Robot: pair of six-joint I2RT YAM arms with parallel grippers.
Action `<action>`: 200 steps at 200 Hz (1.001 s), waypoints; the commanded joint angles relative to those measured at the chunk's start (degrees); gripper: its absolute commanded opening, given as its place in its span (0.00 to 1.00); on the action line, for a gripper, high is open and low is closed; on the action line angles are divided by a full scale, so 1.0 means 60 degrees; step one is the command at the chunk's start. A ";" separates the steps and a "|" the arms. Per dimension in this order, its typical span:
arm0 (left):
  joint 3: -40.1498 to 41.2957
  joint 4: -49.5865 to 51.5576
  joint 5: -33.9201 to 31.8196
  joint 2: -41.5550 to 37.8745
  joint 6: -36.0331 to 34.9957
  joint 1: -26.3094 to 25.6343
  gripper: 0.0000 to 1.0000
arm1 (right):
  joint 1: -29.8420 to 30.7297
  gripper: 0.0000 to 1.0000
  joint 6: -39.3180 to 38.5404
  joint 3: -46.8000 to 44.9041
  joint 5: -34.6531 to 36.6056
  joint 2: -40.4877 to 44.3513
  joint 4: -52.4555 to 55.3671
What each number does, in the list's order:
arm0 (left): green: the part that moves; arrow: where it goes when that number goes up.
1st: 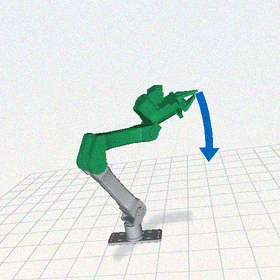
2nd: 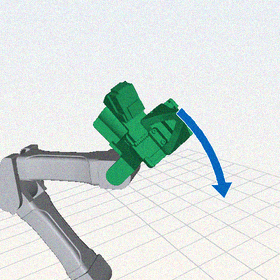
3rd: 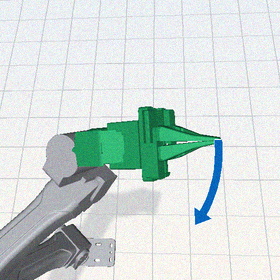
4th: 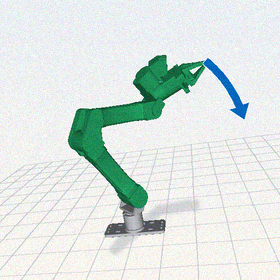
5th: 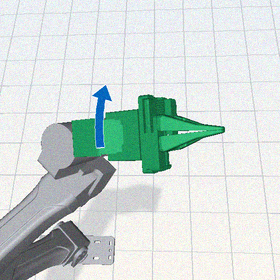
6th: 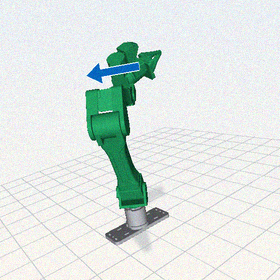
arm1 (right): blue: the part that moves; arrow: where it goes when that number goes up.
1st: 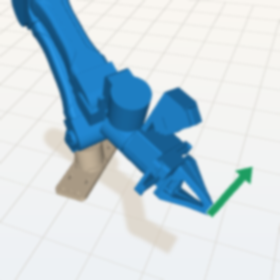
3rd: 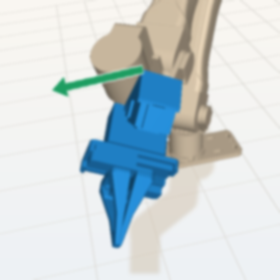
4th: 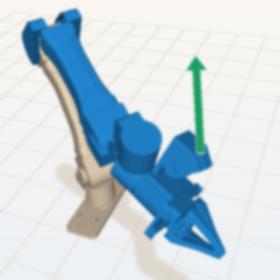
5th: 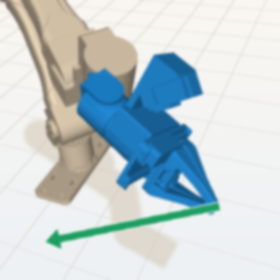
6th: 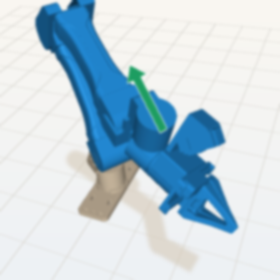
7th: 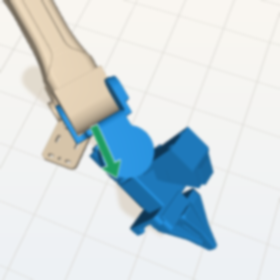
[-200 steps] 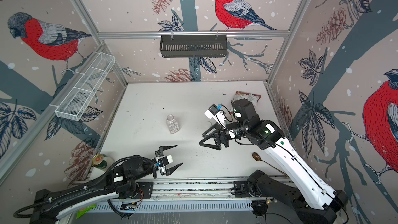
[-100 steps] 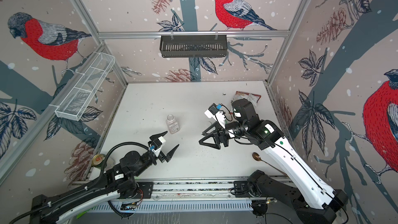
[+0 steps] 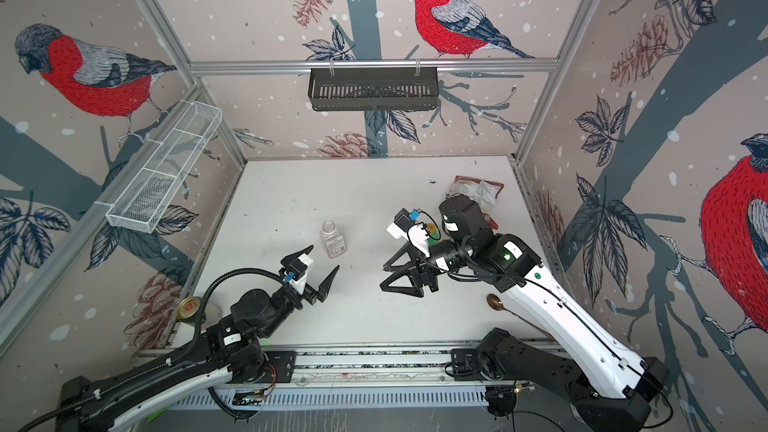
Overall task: Screw on the bottle caps
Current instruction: Pick up the plastic bottle from the center of the table.
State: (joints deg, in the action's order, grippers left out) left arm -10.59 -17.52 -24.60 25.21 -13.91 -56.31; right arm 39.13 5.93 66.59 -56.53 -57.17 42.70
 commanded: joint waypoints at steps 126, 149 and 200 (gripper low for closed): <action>-0.1106 0.0152 -0.3274 -0.0073 0.0047 0.1211 0.93 | 0.1140 0.66 -0.0350 0.2102 0.5274 -0.2391 -0.0219; -0.1737 0.1182 -0.3675 -0.0097 0.0533 0.1212 0.96 | 0.1481 0.70 -0.0175 0.2903 0.7133 -0.3534 -0.0004; -0.2694 0.3121 -0.3898 -0.0436 0.1384 0.1212 0.97 | 0.2419 0.72 -0.0403 0.4700 0.9105 -0.6277 0.0231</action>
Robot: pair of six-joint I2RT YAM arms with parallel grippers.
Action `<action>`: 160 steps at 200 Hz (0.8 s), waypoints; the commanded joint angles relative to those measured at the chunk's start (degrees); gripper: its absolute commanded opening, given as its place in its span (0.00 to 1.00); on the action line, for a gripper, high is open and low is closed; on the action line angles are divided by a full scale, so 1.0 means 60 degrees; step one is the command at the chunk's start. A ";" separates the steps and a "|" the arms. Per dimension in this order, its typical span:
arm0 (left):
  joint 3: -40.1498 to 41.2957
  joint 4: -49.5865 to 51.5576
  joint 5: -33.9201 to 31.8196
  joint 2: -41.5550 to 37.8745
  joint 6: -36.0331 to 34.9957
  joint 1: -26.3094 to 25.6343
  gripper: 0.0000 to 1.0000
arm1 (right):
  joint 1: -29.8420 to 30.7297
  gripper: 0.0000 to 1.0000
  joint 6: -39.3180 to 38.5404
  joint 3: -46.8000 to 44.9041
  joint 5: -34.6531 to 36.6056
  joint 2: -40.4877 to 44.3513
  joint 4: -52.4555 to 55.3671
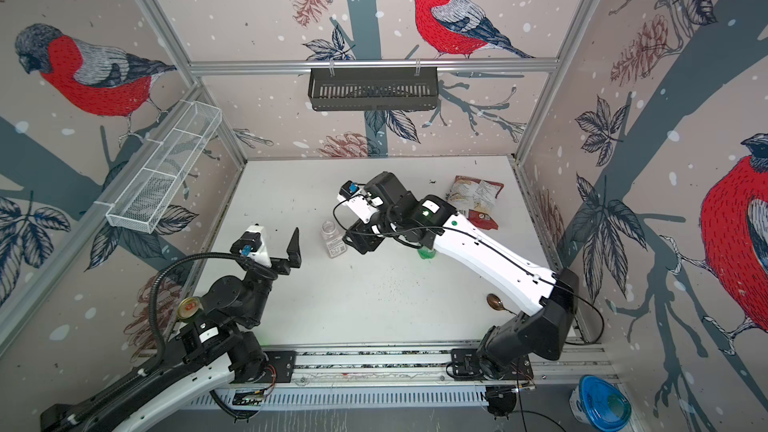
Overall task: Screw on the bottle caps
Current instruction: Pick up the plastic bottle from the center of the table.
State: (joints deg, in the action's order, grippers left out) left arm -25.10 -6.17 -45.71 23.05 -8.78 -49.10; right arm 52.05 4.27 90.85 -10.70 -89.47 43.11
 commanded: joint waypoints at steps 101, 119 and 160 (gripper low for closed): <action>0.0810 0.1187 -0.0848 -0.0980 0.0458 0.0009 0.97 | 0.0271 0.74 0.0473 0.3345 0.2394 -0.4695 0.0298; 0.0942 0.1012 -0.0720 -0.0984 0.0364 0.0010 0.97 | 0.0275 0.74 0.0489 0.3366 0.2407 -0.4897 0.0185; 0.1111 0.0841 -0.0517 -0.1202 0.0262 0.0010 0.97 | 0.0287 0.69 0.0416 0.3637 0.2394 -0.5294 0.0197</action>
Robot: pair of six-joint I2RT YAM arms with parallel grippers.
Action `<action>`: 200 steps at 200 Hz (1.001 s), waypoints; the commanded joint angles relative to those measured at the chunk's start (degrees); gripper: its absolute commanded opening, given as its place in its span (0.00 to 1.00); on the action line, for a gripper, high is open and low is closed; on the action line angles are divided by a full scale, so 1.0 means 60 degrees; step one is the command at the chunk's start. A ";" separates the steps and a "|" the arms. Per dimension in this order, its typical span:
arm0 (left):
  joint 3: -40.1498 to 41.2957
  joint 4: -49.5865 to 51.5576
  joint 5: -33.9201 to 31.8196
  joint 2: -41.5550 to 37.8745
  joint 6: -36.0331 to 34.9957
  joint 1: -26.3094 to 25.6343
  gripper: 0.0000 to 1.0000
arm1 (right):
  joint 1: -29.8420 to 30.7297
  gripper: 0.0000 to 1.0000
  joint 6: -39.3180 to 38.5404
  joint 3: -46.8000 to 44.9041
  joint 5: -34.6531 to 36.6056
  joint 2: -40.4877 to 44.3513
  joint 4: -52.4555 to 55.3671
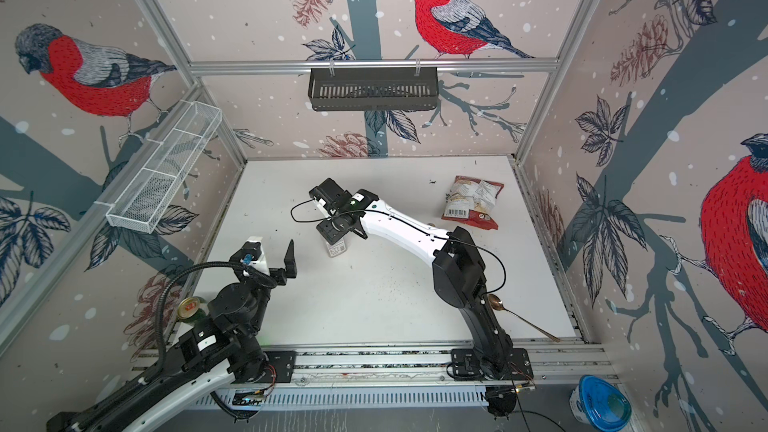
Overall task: Screw on the bottle caps
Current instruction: Pick up the plastic bottle from the center of the table.
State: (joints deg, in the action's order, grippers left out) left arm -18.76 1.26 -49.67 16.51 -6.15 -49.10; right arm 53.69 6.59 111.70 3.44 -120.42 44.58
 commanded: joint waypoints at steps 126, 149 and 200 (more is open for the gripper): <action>0.0263 -0.0596 0.0455 -0.0189 -0.0336 0.0025 0.97 | 0.0060 0.60 -0.0203 0.0251 -0.0219 -0.0291 -0.0383; 0.0300 -0.0619 0.0494 -0.0211 -0.0351 0.0025 0.97 | 0.0076 0.57 -0.0234 0.0251 -0.0312 -0.0304 -0.0382; 0.0337 -0.0637 0.0533 -0.0219 -0.0379 0.0024 0.97 | 0.0089 0.47 -0.0293 0.0242 -0.0337 -0.0269 -0.0271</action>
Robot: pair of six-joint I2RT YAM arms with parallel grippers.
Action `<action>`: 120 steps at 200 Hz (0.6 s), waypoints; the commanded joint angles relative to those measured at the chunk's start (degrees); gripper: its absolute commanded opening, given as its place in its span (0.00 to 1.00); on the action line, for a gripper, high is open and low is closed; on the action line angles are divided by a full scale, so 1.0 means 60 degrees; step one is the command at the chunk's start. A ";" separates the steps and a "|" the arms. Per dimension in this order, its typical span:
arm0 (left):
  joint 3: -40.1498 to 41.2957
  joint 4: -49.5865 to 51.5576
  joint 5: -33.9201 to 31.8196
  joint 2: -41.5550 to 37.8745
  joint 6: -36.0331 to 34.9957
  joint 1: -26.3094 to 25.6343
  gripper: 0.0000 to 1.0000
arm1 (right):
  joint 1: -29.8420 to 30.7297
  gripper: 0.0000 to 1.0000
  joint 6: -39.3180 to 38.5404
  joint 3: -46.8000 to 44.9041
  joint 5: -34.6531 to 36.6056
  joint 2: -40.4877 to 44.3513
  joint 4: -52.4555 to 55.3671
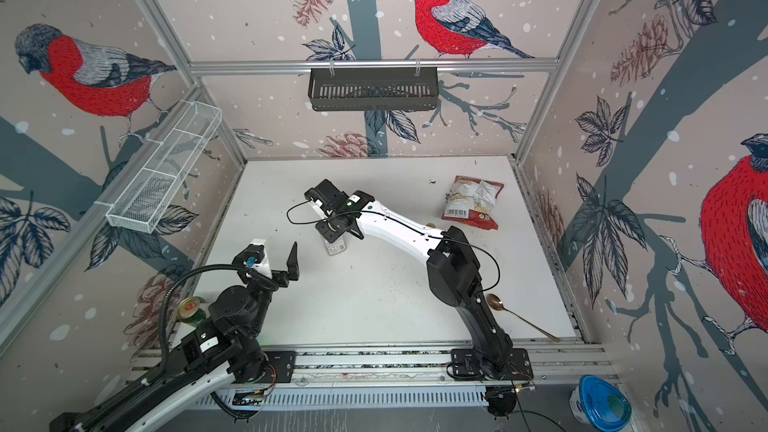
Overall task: Screw on the bottle caps
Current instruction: Pick up the plastic bottle from the center of the table.
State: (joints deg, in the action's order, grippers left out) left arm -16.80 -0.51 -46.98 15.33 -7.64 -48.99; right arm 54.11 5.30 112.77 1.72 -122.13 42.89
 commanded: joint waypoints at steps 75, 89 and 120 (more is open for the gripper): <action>0.0046 -0.0354 0.0236 -0.0011 -0.0147 0.0021 0.97 | 0.0079 0.43 -0.0231 -0.0540 -0.0012 0.0900 -0.0282; 0.0073 -0.0325 0.0362 -0.0011 -0.0133 0.0025 0.97 | 0.0093 0.42 -0.0239 -0.0956 -0.0062 0.1327 -0.0519; 0.0163 -0.0194 0.1223 0.0008 -0.0135 0.0025 0.97 | 0.0093 0.42 -0.0169 -0.1871 -0.0503 0.2423 -0.0920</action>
State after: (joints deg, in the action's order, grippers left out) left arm -16.14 -1.30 -44.40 15.31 -7.75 -48.93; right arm 54.52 4.29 104.42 1.26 -111.70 40.93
